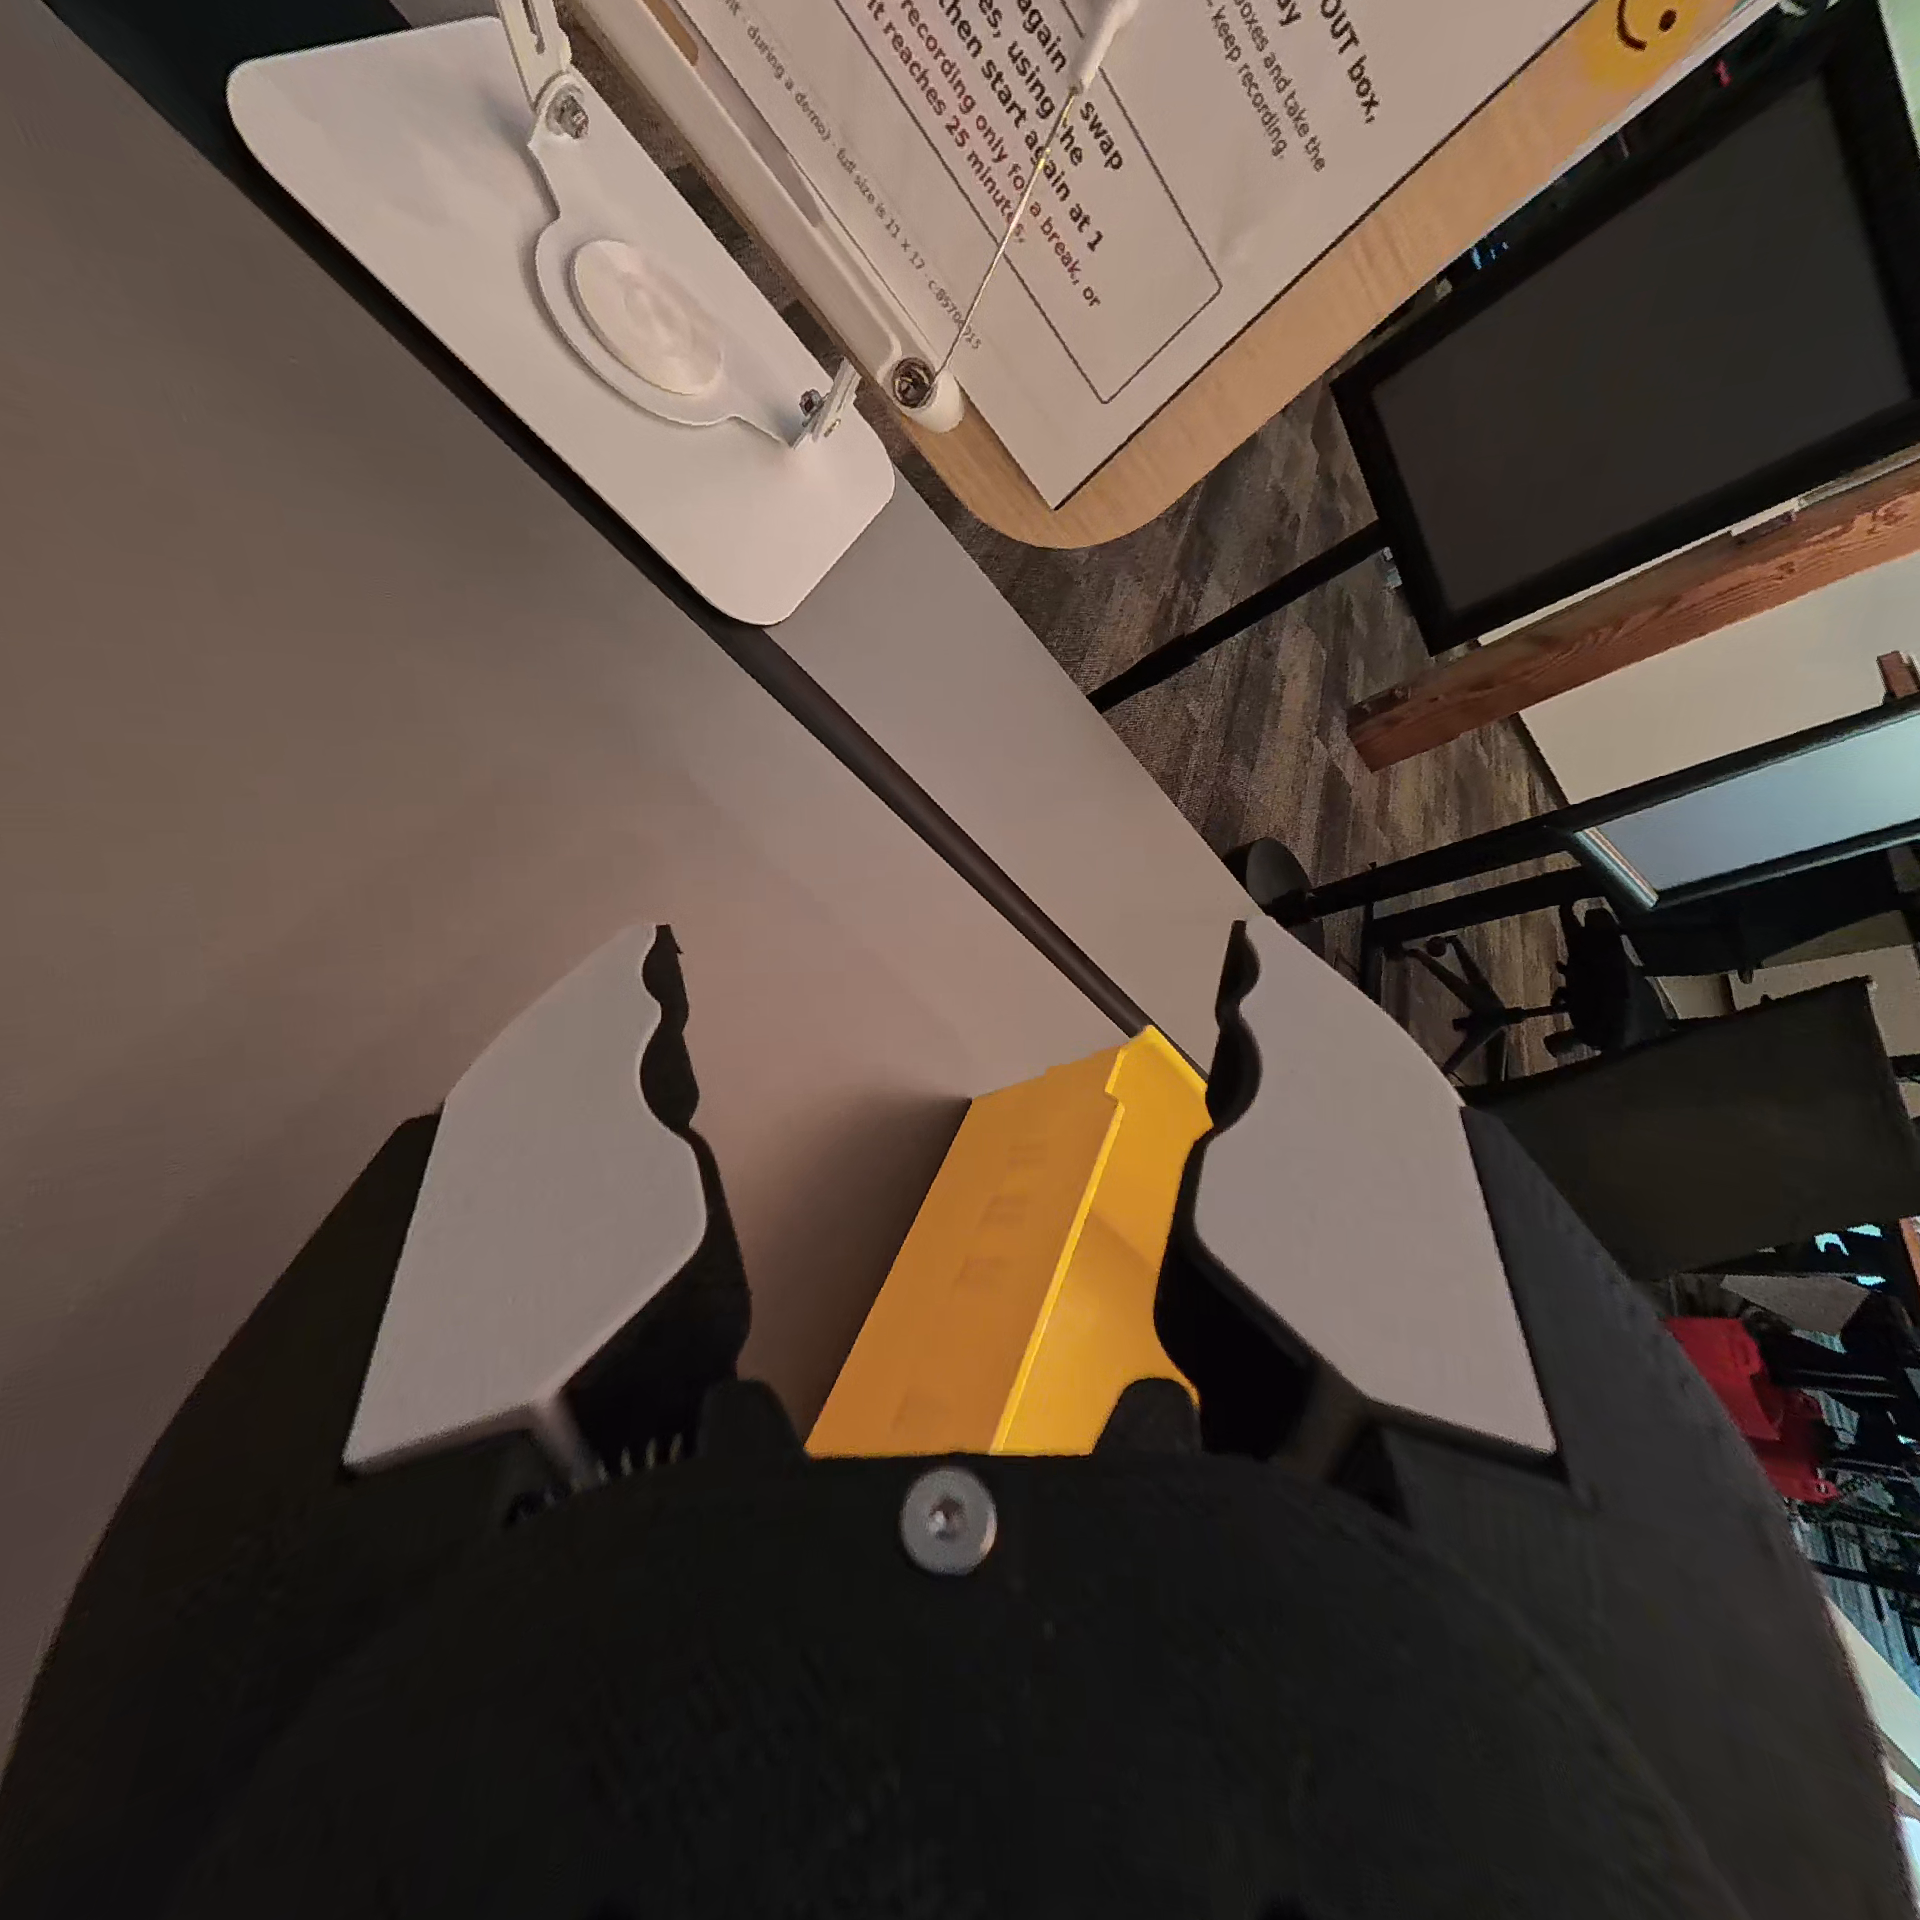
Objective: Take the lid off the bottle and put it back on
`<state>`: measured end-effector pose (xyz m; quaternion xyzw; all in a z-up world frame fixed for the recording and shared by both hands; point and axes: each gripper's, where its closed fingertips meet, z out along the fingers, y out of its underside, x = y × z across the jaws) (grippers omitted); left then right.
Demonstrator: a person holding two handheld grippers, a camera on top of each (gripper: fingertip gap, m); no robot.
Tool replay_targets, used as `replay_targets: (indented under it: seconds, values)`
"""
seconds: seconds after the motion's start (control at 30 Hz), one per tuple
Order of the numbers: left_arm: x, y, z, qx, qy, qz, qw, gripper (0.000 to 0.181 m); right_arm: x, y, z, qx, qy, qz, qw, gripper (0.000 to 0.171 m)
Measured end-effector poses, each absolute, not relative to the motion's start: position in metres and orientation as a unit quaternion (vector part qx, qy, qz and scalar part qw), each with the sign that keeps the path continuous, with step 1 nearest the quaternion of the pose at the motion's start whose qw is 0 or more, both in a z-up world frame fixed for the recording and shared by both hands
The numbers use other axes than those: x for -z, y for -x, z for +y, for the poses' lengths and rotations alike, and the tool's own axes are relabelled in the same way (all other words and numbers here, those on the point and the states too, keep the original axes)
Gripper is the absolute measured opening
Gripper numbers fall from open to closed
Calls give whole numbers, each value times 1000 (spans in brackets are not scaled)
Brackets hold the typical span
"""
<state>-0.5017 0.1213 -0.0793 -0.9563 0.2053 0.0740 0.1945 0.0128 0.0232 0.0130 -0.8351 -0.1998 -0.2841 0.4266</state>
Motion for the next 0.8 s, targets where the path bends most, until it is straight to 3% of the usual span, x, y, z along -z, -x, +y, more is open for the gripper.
replay_targets:
  seconds: [0.3, 0.47, 0.63, 0.8]
  values:
    - [112, 494, 120, -41, 971, 203, 123, 94, -9, -5, 24, 280, 835, -214, 422, 99]
    - [129, 497, 115, -50, 972, 217, 77, 87, -6, -4, 24, 279, 836, -219, 419, 99]
    - [131, 495, 115, -69, 965, 245, 65, 86, -1, -3, 26, 280, 838, -227, 410, 99]
    - [124, 476, 115, 12, 974, 213, 70, 85, 2, -1, 27, 278, 838, -231, 409, 99]
